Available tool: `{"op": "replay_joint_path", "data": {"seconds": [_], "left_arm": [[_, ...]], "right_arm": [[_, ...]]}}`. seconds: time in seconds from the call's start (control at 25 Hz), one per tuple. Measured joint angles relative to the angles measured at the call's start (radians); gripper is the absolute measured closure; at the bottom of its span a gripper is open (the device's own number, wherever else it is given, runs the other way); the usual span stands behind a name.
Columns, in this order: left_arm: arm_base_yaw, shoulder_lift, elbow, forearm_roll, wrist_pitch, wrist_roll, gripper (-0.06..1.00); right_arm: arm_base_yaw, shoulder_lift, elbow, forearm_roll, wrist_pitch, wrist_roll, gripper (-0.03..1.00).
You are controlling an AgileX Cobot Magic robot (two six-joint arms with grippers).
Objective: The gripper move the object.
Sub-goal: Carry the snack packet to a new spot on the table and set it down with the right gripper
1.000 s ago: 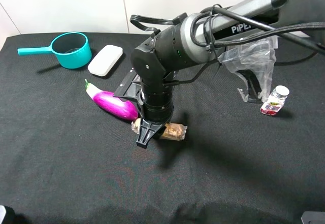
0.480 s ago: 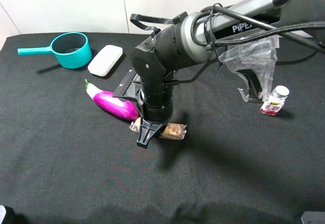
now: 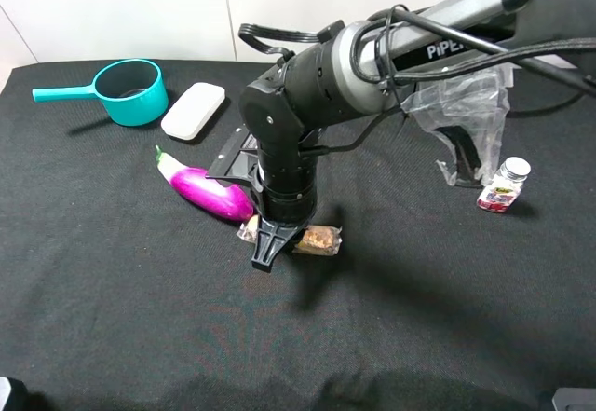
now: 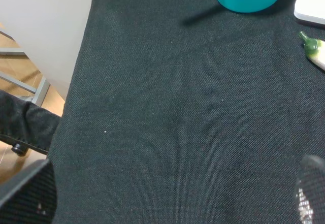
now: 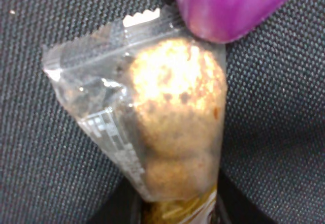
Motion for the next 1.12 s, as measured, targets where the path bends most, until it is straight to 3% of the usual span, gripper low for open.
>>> {"op": "replay_joint_path", "data": {"seconds": [0.64, 1.12], "left_arm": [[0.000, 0.000, 0.000, 0.000, 0.000, 0.000, -0.05], [0.000, 0.000, 0.000, 0.000, 0.000, 0.000, -0.05]], "right_arm": [[-0.111, -0.128, -0.004, 0.042, 0.051, 0.003, 0.82], [-0.261, -0.159, -0.120, 0.044, 0.223, -0.001, 0.82]]}}
